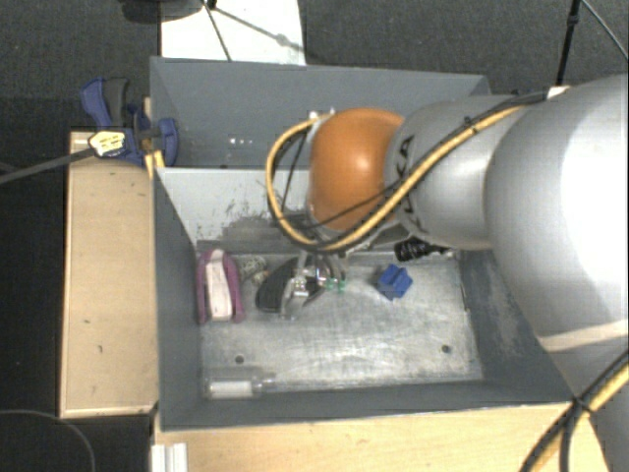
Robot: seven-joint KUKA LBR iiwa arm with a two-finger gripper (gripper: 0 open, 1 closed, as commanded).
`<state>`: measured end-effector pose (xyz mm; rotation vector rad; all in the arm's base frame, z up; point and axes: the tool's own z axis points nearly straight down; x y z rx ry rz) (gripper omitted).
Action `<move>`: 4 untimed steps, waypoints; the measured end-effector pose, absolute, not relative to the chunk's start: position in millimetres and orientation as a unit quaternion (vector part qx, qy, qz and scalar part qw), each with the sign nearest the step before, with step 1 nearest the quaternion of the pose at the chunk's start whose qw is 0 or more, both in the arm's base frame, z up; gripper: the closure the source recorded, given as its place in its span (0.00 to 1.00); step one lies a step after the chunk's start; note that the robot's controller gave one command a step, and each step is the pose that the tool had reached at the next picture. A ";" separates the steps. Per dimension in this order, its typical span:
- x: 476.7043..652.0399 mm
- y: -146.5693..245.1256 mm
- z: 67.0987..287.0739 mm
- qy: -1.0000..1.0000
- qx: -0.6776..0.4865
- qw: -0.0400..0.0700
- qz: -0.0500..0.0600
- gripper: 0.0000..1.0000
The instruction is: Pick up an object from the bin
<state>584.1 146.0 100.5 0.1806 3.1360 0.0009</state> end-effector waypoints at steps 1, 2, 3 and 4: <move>580.4 142.6 73.8 0.992 0.122 0.001 0.002 0.00; 581.7 143.3 75.8 0.992 0.123 0.002 0.002 0.00; 581.4 143.2 74.9 0.992 0.124 0.002 0.001 1.00; 582.4 143.4 102.0 0.992 0.124 0.002 0.001 1.00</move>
Offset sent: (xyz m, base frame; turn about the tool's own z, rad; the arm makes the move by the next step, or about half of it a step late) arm -0.0051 -0.0050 -0.0305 0.1326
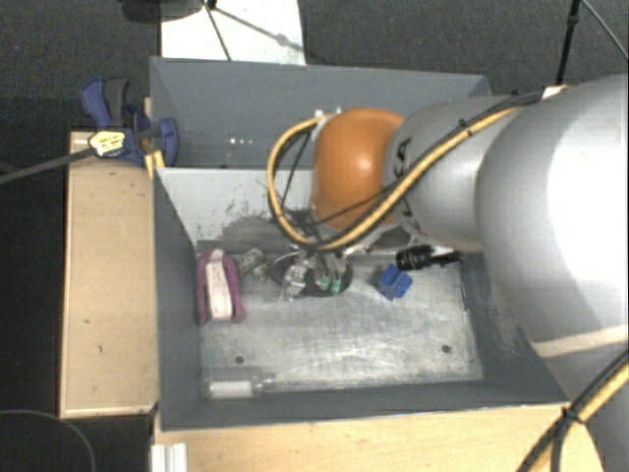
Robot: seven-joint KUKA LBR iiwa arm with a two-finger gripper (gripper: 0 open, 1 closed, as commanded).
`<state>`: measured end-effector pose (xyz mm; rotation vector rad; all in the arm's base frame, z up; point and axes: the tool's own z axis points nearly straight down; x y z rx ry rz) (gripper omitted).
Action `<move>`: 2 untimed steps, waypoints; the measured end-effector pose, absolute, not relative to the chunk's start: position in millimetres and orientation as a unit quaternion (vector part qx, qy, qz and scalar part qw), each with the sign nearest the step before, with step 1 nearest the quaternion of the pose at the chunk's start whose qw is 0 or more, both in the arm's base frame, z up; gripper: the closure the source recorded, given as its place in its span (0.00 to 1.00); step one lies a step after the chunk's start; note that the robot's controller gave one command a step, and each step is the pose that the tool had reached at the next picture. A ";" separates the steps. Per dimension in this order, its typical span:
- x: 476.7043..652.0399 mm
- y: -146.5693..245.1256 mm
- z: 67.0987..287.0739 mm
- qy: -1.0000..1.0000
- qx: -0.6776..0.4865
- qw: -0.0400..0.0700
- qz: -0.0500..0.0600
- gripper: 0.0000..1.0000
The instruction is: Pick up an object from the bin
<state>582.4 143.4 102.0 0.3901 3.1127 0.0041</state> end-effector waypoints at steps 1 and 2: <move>583.2 143.7 117.5 0.992 0.125 0.003 0.001 1.00; 584.4 143.9 154.2 0.992 0.125 0.003 0.002 1.00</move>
Offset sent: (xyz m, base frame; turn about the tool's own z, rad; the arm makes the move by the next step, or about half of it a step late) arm -0.0001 0.0001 0.0146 0.0000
